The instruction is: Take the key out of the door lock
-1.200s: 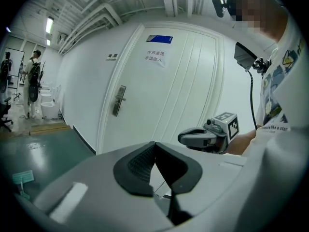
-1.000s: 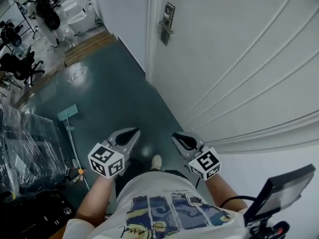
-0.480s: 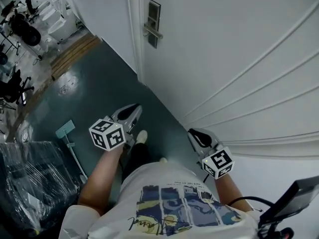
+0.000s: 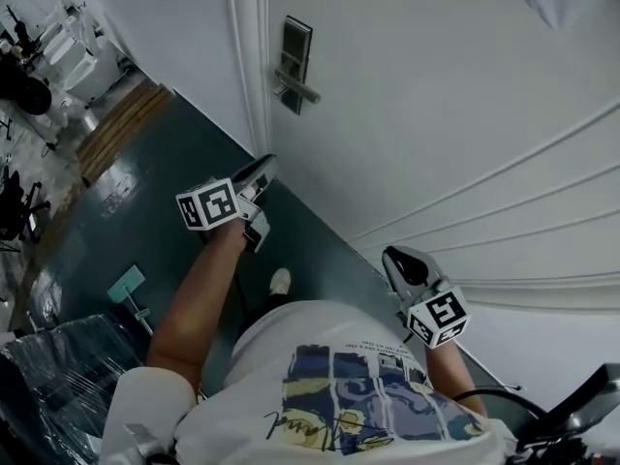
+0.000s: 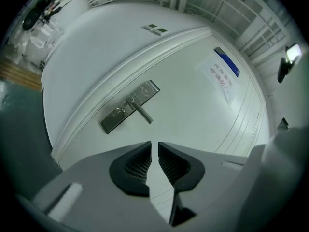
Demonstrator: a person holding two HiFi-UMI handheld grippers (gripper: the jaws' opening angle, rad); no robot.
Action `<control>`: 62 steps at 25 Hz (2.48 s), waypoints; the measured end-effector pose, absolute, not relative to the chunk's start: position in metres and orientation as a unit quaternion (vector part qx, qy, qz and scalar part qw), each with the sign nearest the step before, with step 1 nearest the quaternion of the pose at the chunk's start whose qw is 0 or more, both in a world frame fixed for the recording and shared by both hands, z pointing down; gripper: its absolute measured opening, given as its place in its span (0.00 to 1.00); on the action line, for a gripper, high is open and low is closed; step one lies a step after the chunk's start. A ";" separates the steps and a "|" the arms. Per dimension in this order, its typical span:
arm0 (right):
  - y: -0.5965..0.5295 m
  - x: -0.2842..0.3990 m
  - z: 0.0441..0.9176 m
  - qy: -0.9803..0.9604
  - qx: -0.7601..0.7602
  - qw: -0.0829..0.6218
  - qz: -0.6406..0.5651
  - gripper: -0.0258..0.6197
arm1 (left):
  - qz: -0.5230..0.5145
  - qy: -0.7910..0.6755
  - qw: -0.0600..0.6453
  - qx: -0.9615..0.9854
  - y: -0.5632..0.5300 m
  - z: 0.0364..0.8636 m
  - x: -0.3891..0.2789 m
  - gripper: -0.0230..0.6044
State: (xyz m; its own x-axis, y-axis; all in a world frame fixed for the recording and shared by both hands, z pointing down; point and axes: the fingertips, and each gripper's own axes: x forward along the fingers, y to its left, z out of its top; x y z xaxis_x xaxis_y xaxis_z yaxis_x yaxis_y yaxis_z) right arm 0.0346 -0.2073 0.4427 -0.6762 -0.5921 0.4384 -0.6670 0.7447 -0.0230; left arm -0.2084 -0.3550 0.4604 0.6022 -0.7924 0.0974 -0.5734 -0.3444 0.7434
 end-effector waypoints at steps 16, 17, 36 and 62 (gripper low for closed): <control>-0.218 0.047 0.451 -0.859 0.435 0.239 0.123 0.08 | -0.270 -0.386 0.511 0.719 -0.494 0.511 -0.247 0.18; -0.220 0.048 0.452 -0.857 0.438 0.240 0.124 0.08 | -0.272 -0.385 0.513 0.717 -0.500 0.512 -0.248 0.18; -0.235 0.040 0.471 -0.838 0.458 0.260 0.142 0.08 | -0.308 -0.354 0.547 0.693 -0.565 0.540 -0.244 0.22; -0.236 0.039 0.476 -0.830 0.461 0.268 0.161 0.08 | -0.334 -0.320 0.556 0.691 -0.576 0.533 -0.233 0.08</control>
State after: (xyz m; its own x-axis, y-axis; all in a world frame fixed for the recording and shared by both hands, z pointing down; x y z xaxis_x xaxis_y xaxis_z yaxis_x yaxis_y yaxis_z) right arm 0.0392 -0.2360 0.4764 -0.4304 -0.6800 0.5936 -0.8522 0.5228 -0.0191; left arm -0.2333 -0.5763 0.5329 0.5727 -0.8129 -0.1057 -0.0706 -0.1774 0.9816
